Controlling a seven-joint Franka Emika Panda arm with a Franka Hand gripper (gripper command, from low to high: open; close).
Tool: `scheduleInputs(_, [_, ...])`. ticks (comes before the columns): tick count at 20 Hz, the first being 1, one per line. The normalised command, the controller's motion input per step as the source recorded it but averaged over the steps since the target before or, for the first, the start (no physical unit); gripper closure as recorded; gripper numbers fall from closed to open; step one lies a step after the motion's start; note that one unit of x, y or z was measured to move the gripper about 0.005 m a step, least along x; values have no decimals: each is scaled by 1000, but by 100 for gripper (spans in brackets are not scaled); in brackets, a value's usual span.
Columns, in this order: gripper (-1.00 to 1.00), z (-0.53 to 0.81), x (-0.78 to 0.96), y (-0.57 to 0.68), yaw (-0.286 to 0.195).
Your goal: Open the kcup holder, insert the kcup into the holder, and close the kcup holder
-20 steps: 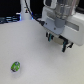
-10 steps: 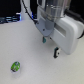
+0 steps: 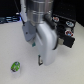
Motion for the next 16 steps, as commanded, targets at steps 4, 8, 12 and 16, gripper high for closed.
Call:
scheduleInputs(4, [-100,0,258,-666,-170])
scheduleInputs(8, [-100,-16,426,-506,-166])
scheduleInputs(12, [-100,-113,314,-379,-160])
scheduleInputs(16, [-100,-174,208,-345,-150])
